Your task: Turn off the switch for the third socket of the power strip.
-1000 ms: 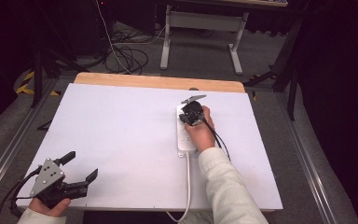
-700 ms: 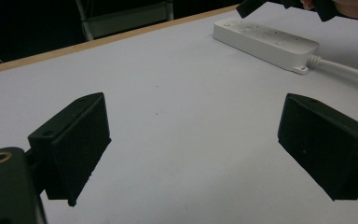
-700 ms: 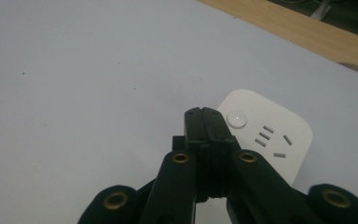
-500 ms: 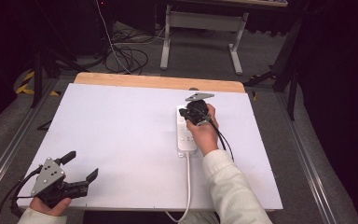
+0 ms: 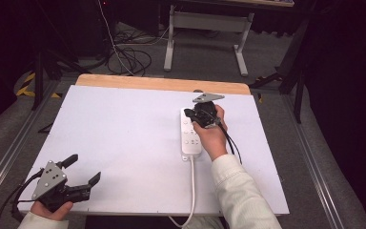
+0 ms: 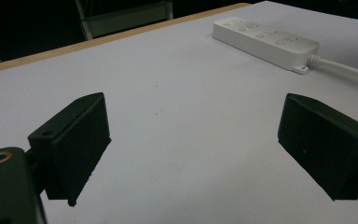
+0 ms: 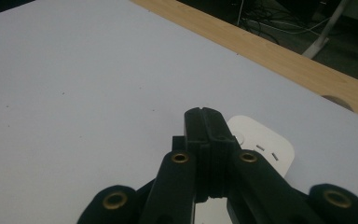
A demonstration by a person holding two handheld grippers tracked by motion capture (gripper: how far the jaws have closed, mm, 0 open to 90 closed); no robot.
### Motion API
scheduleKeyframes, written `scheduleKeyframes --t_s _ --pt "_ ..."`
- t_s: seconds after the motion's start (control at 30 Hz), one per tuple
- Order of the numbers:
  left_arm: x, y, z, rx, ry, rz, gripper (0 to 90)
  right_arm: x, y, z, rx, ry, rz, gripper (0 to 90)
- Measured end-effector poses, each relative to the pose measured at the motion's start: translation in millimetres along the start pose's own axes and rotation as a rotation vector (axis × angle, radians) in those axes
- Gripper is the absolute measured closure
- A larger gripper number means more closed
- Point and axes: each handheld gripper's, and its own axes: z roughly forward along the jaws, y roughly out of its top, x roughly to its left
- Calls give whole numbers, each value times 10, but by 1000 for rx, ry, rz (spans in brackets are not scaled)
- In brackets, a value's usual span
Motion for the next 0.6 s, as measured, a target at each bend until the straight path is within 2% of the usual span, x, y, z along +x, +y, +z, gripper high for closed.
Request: scheduleKeyframes --t_s 0.13,0.27,0.33,0.37,0.43,0.47,0.5,0.53,0.6 --pt "-3 2 -1 0 0 1 94 12 5 -33 -13 6 -3 832" --pt "-4 1 -3 -7 1 -6 94 37 20 -148 -37 14 -26 652" --pt "-4 2 -5 -1 3 1 94 46 24 -185 -44 20 -23 626" --pt "-5 2 -3 1 2 2 94 65 34 -280 -59 27 -24 565" --pt "-5 3 1 0 2 3 94 71 35 -312 -66 30 -24 548" --pt "-8 6 6 -1 4 4 94 86 28 -419 -81 38 -32 515" --pt "-8 6 6 -1 4 4 94 86 28 -419 -81 38 -32 515" --pt "-11 8 11 -3 4 3 94 91 9 -507 -92 41 -34 477" --pt "-12 6 15 0 4 2 94 94 -18 -575 -92 46 -35 446"
